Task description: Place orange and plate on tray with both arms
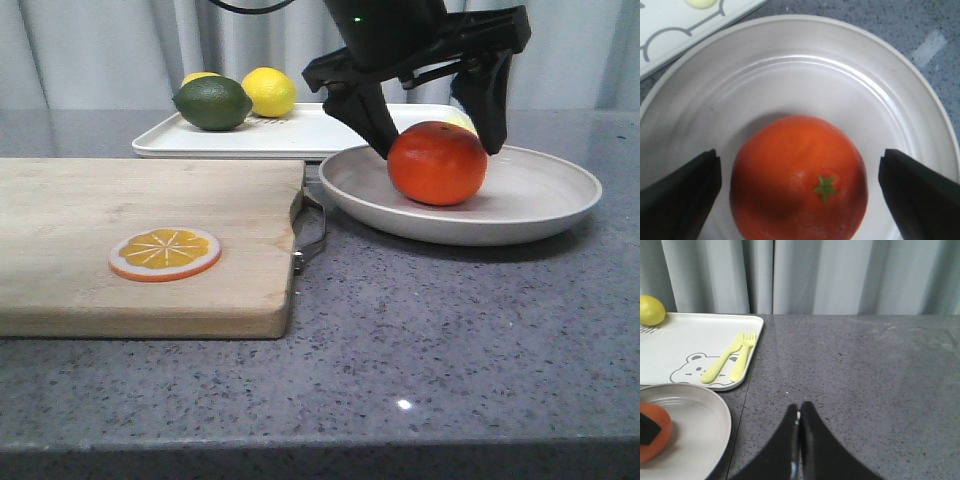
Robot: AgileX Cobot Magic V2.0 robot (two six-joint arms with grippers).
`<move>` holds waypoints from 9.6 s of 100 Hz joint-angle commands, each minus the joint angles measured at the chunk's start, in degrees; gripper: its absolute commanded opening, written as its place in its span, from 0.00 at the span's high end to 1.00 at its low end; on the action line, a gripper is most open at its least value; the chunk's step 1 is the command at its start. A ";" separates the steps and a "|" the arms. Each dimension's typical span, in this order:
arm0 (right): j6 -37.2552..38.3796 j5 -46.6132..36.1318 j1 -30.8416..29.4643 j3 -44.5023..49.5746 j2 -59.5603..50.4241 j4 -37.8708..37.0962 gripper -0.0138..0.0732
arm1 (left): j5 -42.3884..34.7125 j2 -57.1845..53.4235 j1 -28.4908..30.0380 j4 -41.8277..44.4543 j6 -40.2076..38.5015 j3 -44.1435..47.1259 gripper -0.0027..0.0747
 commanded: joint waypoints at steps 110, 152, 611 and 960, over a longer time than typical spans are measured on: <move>-0.45 -4.86 -0.26 -2.07 0.46 -0.75 0.92 | 7.00 -10.51 1.25 1.67 -0.50 -8.89 0.99; -0.45 -4.82 -0.26 -2.07 0.46 -0.75 0.92 | 6.73 -16.57 1.59 5.26 -1.44 -4.35 0.99; -0.98 50.18 7.38 -55.14 60.91 13.78 0.92 | -16.49 -86.29 15.26 11.54 -7.19 65.55 0.99; -0.56 62.23 7.16 -130.19 103.83 24.59 0.59 | -17.21 -86.29 15.26 11.54 -7.19 65.55 0.99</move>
